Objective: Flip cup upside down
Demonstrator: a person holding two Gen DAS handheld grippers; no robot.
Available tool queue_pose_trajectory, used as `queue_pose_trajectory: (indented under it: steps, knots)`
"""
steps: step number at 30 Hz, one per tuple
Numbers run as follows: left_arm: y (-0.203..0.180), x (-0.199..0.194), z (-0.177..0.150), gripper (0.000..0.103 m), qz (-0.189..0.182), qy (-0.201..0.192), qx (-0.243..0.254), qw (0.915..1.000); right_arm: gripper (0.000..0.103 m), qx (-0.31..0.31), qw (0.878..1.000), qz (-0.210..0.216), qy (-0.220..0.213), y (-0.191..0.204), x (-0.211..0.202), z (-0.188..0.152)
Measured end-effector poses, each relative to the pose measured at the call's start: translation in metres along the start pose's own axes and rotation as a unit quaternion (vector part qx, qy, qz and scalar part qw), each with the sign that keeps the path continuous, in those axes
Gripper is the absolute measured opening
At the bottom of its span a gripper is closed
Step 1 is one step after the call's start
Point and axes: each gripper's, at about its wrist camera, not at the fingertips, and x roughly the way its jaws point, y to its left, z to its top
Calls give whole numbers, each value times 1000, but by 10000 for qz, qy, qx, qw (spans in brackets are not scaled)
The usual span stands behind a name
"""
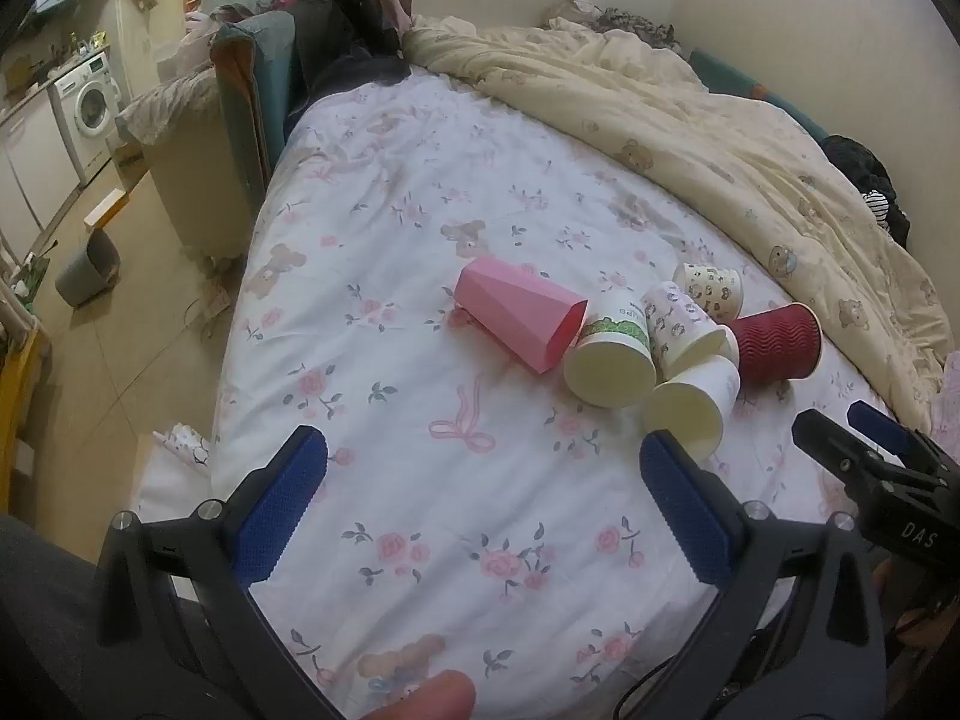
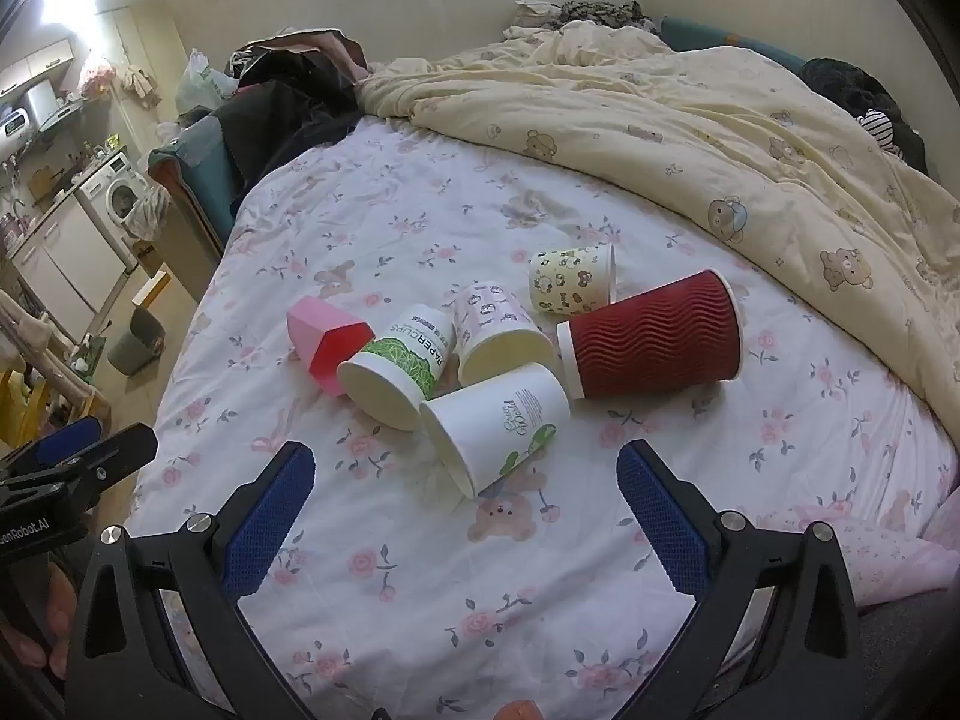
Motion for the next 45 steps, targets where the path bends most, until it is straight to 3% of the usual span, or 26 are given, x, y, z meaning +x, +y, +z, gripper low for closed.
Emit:
queue_pose_trajectory:
  steps: [45]
  knots:
    - [7,3,-6,103,-15,103,-39,9999,103,49,10000,5,55,-4,1,1]
